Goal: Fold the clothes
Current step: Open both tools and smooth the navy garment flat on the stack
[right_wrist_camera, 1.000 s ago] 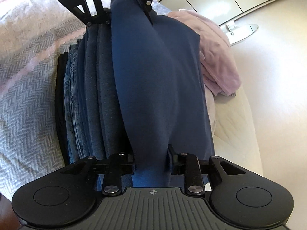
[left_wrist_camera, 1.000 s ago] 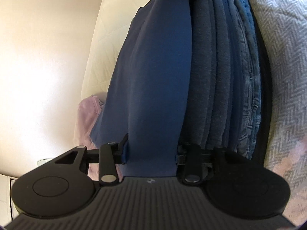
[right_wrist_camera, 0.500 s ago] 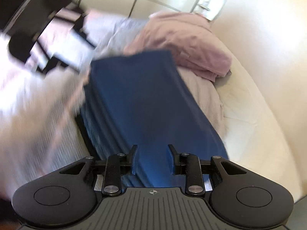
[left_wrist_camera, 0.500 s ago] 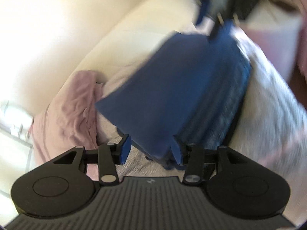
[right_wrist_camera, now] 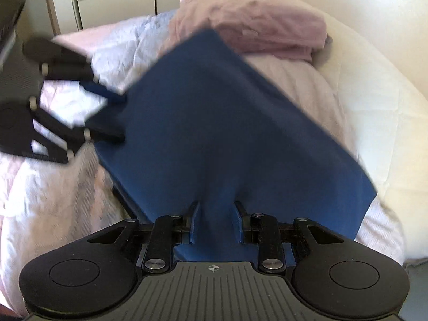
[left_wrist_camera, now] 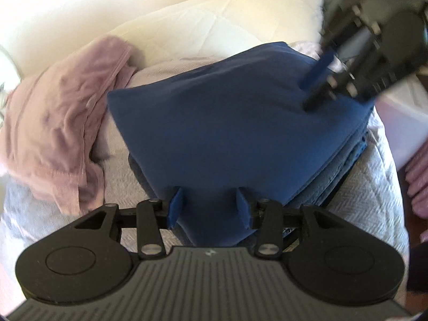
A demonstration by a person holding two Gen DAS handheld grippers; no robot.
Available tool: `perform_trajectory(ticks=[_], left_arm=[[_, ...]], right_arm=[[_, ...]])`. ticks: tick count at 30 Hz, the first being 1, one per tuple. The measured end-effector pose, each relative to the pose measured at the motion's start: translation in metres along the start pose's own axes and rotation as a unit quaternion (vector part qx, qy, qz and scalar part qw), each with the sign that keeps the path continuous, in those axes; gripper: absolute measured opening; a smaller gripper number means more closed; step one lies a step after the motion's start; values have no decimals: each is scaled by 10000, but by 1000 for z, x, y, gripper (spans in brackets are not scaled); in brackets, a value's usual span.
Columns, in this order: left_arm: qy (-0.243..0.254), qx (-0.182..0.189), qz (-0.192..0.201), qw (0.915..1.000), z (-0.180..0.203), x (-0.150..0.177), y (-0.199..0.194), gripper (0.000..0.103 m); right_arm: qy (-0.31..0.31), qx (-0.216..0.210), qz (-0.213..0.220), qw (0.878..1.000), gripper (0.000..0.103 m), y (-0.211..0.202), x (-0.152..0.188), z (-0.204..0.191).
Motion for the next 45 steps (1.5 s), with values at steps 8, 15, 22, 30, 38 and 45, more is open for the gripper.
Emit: perform_trajectory(ticks=[8,15,22,30,38,45], left_arm=[[-430,-262,-185,9986,0,15,-11,39],[-1056,-537,-404,9921,-12,21,7,37],[-1351,-339,-327,9897,-23,24,11,37],[-1185,-105,-302,9924,-28,24,5,37],[-849,14,-340,9958,-30,20,2,39],[-753,94,-377,9964,-33,12,-9,50]], right_arm=[[-1004,-971,508,9889,30,37,-139,-48],[-1618,-1009,-813,9783,30,167,-170,-71],[-1129,-1305,-756,9821,30,182,-171,-59],[-559,-1386,-56,9888,30,79,-148,-23],[-28,-867,-146,9961,30,48,-31,11],[903,-378,62,9952,44,12,5,16]])
Point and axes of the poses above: each gripper's, at about its wrist camera, not at the fingertips, and y roughly the way its jaws point, z to its right, x to its underside, the point moved 7 cm from there along y, roughly the way its jaws point, and after that the axes turned 14 degrees about y, right-handed, at the moved point
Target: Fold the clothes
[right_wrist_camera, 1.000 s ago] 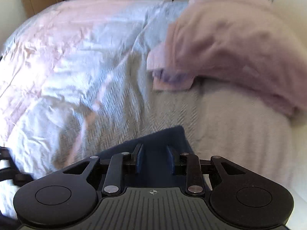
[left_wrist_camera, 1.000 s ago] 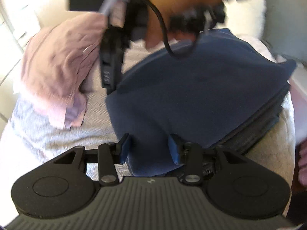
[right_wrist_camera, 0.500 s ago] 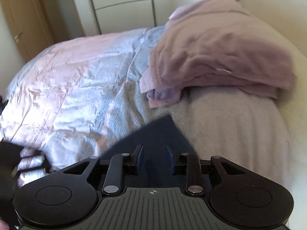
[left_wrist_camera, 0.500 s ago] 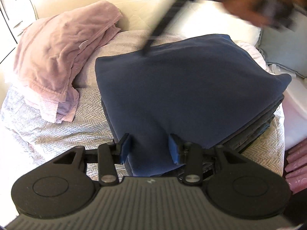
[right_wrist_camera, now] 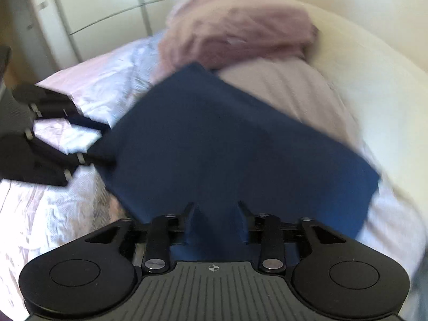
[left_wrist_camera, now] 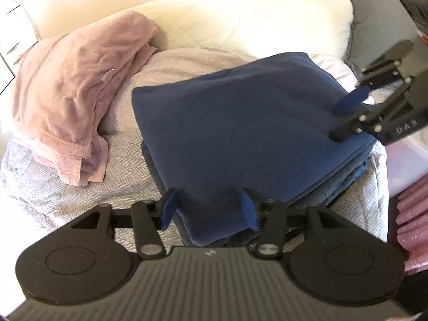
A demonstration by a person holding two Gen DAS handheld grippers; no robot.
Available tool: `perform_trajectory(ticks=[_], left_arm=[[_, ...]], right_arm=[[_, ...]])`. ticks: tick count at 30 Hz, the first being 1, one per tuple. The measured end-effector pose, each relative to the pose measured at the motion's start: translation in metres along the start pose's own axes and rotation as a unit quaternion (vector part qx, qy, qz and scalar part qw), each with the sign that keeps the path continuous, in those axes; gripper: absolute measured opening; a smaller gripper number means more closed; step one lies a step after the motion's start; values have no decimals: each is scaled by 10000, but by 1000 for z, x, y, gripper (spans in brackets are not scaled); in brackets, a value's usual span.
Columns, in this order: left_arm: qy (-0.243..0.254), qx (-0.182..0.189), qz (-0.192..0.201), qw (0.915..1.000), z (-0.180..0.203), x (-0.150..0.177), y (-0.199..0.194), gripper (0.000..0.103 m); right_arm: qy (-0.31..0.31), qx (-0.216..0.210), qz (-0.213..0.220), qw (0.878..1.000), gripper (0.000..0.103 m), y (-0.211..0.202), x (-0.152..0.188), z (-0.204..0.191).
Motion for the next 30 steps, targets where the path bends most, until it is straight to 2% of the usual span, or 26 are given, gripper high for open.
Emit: perform_trajectory(ticks=[5,8,10,12,14,18,22,24,26,27,30], left_arm=[[159,-54,-42,9998,7,1,-5,52],[-120,-90,-38,9999,7,6,-17,59],[-334,-131,-35,9994,9,12,-27,63],[-550,-214,-119,9982,14,21,-33,66],[-814,-246,-231,9961,23,31,-42,71],[-1193,-215,-378,9919,43,48,-57,76],[-1389,-222,-351,9894,60,58,-73,79],[-1379,-249,-283,9897,67,62,-83,84],[-1331,-281,-165,9906,74,65,-94,97],[-1305,-269,-65,9911,77,67,-102,100],[-1207,-185,247,9922,90,78,-127,102]], right_arm=[[645,174,297,9973,46,-19,18,5],[942,282,507,9939,49,-43,29,8],[1153,371,550,9911,63,-55,40,13],[1369,471,585,9877,71,-65,53,19],[1649,505,536,9836,71,-69,69,24],[1969,530,330,9784,71,-79,99,22],[2136,694,454,9734,71,-101,118,9],[2177,878,594,9703,71,-113,127,2],[2194,1087,752,9667,71,-124,137,-8],[2212,1180,824,9646,71,-129,142,-14],[2353,1405,1088,9555,72,-148,156,-46]])
Point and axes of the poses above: each gripper's, at about its wrist camera, not at the fingertips, and y roughly the way its jaws point, z to its right, x to its underside, the point moved 7 cm from there along y, roughly the way its jaws point, and after that the axes turned 14 degrees about y, right-handed, at the moved point
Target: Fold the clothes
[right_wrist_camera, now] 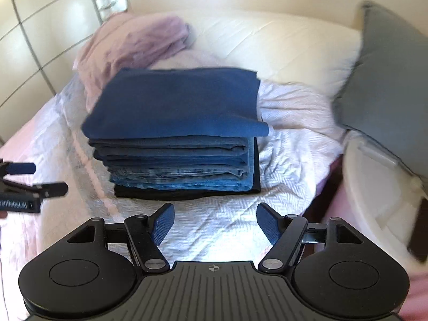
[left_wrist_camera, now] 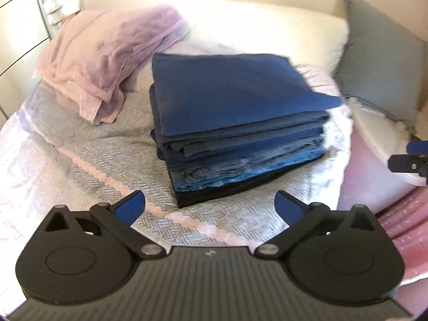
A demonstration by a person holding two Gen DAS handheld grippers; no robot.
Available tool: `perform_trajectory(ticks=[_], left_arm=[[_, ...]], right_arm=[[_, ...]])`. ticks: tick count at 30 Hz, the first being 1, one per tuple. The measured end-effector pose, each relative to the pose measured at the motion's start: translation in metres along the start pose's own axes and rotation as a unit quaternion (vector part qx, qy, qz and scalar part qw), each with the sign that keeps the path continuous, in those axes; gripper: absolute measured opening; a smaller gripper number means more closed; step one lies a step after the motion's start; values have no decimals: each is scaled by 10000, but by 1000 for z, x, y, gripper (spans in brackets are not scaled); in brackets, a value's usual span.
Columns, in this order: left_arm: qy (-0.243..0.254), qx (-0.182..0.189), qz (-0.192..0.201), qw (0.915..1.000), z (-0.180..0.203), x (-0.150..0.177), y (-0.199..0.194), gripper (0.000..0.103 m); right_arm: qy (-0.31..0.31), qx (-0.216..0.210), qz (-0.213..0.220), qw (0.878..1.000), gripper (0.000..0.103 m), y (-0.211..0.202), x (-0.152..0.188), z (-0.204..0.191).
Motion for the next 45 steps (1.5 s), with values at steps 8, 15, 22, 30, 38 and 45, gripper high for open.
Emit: perform_trajectory(ticks=[8,15,22,30,38,45], left_arm=[[-6,187,380,9991,6,46,-86,102],[-194,61,291,9994,6,57,-128,101],[-274,-14,423,9987,16,46,-153,101],[-277,-147,545,9980,23,38,-165,101],[-405,-240,557,9973,14,38,-165,101],[-353,-236,505,9978,14,37,-161,101]], right_arm=[[266,380,574,9973,83,-88,63,-54],[379,468,585,9965,83,-129,95,-77],[254,486,654,9964,84,-153,94,-85],[197,570,718,9956,84,-166,90,-84],[205,707,807,9940,84,-165,84,-84],[146,666,777,9946,84,-158,84,-92]])
Point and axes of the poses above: each gripper's, at about its wrist camera, not at the fingertips, and y roughly the way its jaws point, z to its right, x to its underside, the point moved 7 cm from there along y, roughly the way its jaws point, and after that the axes turned 14 degrees about y, right-handed, at the moved point
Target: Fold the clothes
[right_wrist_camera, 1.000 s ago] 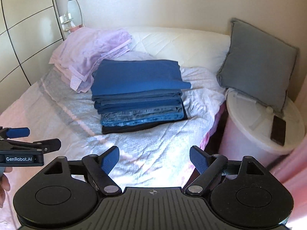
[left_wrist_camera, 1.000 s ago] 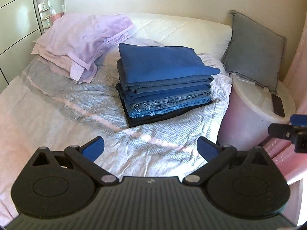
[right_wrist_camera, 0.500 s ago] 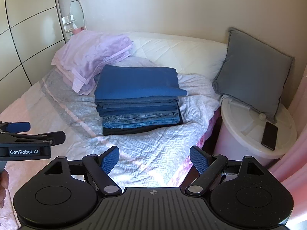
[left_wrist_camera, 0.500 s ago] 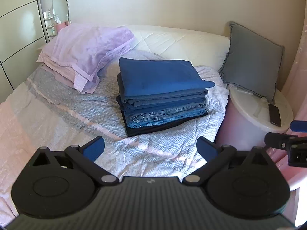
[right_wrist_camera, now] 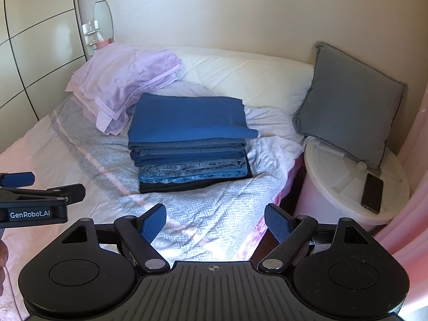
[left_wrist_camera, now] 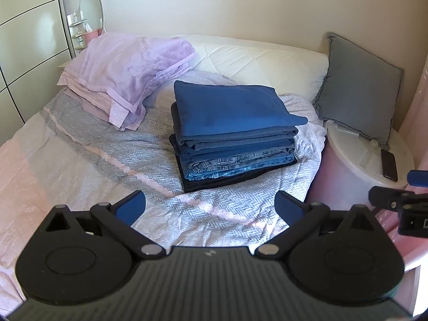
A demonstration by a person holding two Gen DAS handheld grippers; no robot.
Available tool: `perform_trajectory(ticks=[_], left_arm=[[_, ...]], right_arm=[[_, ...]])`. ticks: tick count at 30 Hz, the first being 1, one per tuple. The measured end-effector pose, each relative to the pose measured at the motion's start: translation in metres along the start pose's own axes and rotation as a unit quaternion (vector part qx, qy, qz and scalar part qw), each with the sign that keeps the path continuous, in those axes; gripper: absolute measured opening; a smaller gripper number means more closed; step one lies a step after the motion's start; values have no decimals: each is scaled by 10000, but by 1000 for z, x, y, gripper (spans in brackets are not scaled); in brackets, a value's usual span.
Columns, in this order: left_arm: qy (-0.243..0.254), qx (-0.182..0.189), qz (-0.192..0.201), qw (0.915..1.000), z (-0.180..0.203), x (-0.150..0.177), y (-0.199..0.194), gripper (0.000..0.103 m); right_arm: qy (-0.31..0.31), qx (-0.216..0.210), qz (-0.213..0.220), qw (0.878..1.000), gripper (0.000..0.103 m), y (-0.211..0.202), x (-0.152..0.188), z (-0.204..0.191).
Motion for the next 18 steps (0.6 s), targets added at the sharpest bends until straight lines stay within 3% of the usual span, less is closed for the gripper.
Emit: perform_trajectory(ticks=[18], left_arm=[[-32,-167,-23,9999,0,-7,11,102]], right_arm=[[-185,-154,5,9997,84,15,-11,-8]])
Point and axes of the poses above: each gripper's, at about its wrist camera, not at the fingertips, and y roughly the way its jaws point, z to its right, x to its underside, the point moved 7 cm from there along y, roughly the way its jaws point, and after that the axes turned 14 degrees about y, right-handed, at the moved point
